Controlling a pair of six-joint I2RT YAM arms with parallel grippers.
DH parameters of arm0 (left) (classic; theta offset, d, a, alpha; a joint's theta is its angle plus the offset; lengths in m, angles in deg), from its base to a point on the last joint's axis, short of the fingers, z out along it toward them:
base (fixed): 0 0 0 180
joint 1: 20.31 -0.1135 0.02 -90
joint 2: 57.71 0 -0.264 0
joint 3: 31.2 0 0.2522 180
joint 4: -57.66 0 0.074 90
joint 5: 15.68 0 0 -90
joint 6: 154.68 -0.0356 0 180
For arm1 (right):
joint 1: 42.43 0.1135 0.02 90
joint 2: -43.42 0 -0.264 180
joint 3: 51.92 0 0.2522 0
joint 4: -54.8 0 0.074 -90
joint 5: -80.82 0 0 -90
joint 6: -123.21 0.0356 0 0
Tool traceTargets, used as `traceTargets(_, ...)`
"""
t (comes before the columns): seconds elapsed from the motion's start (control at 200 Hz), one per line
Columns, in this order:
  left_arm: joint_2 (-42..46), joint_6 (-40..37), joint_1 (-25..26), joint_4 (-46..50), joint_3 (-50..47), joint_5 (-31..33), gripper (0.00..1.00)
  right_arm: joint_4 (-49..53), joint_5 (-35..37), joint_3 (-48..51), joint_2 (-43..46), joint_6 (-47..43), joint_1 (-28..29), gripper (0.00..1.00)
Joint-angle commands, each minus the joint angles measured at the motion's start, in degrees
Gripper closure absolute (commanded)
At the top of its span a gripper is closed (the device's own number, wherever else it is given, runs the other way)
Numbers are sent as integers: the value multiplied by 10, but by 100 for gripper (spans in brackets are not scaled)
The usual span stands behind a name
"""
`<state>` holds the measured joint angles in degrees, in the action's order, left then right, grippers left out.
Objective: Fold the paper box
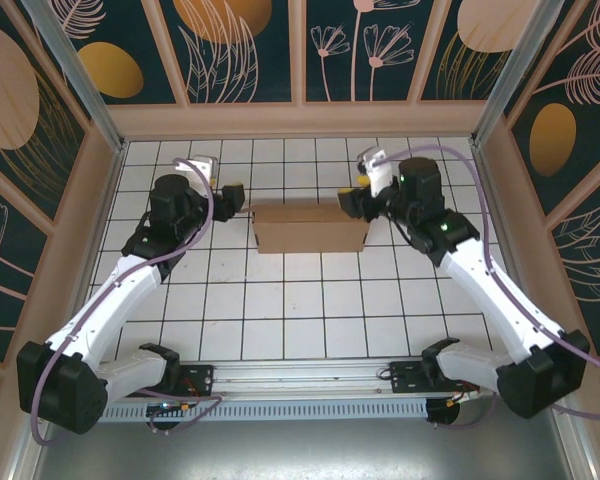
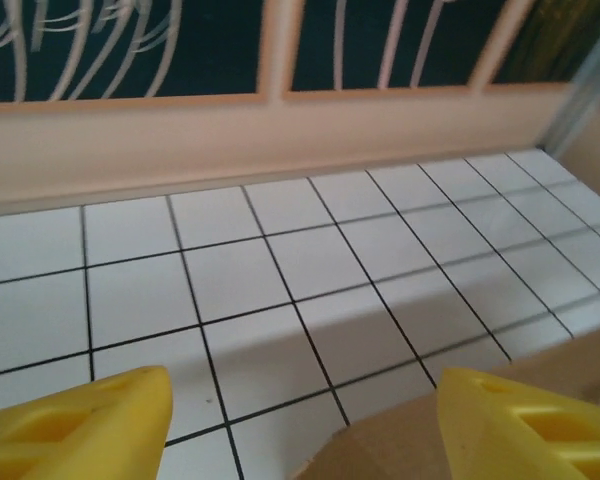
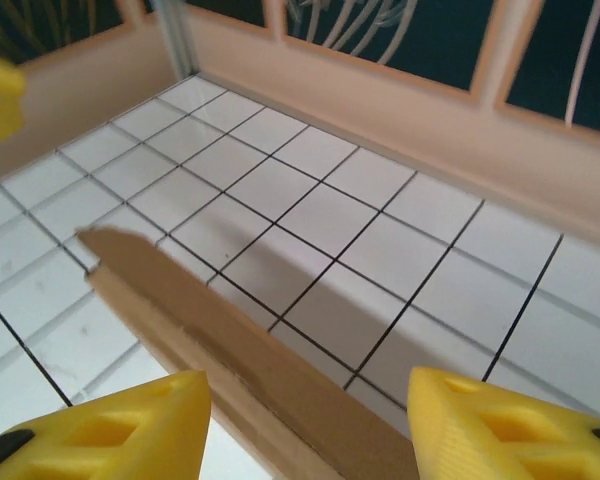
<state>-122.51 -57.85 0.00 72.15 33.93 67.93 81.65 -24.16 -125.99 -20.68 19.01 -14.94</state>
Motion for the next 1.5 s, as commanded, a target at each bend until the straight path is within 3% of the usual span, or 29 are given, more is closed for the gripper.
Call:
traceTargets(0.0, 14, -152, 4, 4, 2, -38, 28, -104, -7, 51, 49, -166, -3, 46)
traceTargets(0.115, 35, -225, 4, -80, -41, -56, 31, -141, -62, 79, 57, -233, -49, 45)
traceTargets(0.2, 46, -319, 3, -122, -80, -113, 34, -141, -116, 86, 49, -274, -82, 45)
traceTargets(0.285, 46, -407, 3, -115, -101, -154, 35, -154, -149, 87, 52, -286, -92, 45)
traceTargets(0.38, 37, -455, -6, -92, -108, -168, 36, -158, -164, 75, 52, -276, -86, 46)
traceTargets(0.525, 29, -485, -32, -64, -114, -205, 46, -159, -151, 91, 69, -278, -58, 47)
traceTargets(0.781, -23, -513, -38, -37, -90, -202, 45, -159, -139, 136, 98, -274, -52, 48)
traceTargets(0.941, -47, -511, -38, -38, -80, -198, 51, -167, -123, 153, 111, -274, -52, 48)
traceTargets(1.241, -80, -510, -38, -40, -51, -202, 66, -166, -96, 147, 108, -234, -63, 58)
traceTargets(1.491, -102, -516, -37, -17, -36, -202, 92, -124, -53, 111, 96, -221, -75, 68)
